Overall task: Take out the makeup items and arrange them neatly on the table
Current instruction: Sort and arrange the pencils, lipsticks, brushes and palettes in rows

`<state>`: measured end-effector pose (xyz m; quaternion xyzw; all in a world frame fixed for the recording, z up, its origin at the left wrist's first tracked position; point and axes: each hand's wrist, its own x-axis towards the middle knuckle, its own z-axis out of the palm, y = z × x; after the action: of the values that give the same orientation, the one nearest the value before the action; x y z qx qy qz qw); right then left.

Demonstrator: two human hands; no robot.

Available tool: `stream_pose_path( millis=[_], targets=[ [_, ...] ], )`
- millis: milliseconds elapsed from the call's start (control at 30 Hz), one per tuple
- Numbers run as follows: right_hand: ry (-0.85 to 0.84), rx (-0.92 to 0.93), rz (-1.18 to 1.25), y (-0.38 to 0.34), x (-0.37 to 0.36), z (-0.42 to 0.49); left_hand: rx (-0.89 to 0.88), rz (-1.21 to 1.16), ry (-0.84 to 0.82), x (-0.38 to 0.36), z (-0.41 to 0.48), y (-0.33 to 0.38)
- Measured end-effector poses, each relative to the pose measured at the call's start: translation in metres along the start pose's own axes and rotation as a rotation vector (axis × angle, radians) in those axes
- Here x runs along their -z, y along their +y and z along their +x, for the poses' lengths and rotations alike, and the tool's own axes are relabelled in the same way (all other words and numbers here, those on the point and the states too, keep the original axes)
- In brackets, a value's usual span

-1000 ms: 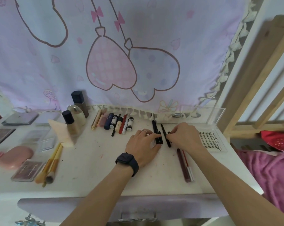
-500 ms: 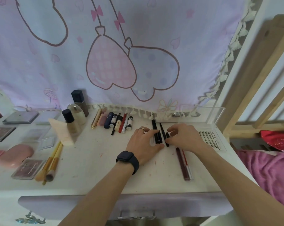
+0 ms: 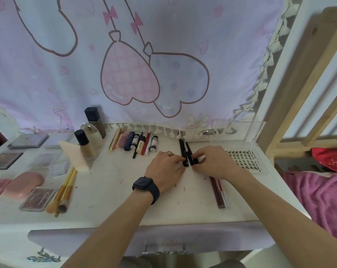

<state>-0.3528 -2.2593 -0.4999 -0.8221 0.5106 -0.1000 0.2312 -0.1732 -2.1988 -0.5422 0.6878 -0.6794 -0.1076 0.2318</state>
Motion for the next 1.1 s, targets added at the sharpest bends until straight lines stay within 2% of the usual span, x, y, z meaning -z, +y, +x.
stream_pose_path(
  millis=[667, 800, 1000, 1100],
  targets=[
    [0.021, 0.024, -0.006, 0.0, -0.004, -0.005, 0.017, -0.024, -0.038, 0.005, -0.005, 0.0],
    [0.138, 0.086, -0.047, -0.006, -0.01, -0.019, 0.02, 0.002, -0.047, 0.013, -0.012, -0.007],
    [0.308, 0.236, 0.015, -0.027, -0.06, -0.067, 0.07, 0.158, 0.091, 0.032, -0.017, -0.035],
    [0.37, 0.309, -0.021, -0.037, -0.09, -0.087, 0.07, 0.296, 0.046, 0.035, -0.011, -0.045]
  ],
)
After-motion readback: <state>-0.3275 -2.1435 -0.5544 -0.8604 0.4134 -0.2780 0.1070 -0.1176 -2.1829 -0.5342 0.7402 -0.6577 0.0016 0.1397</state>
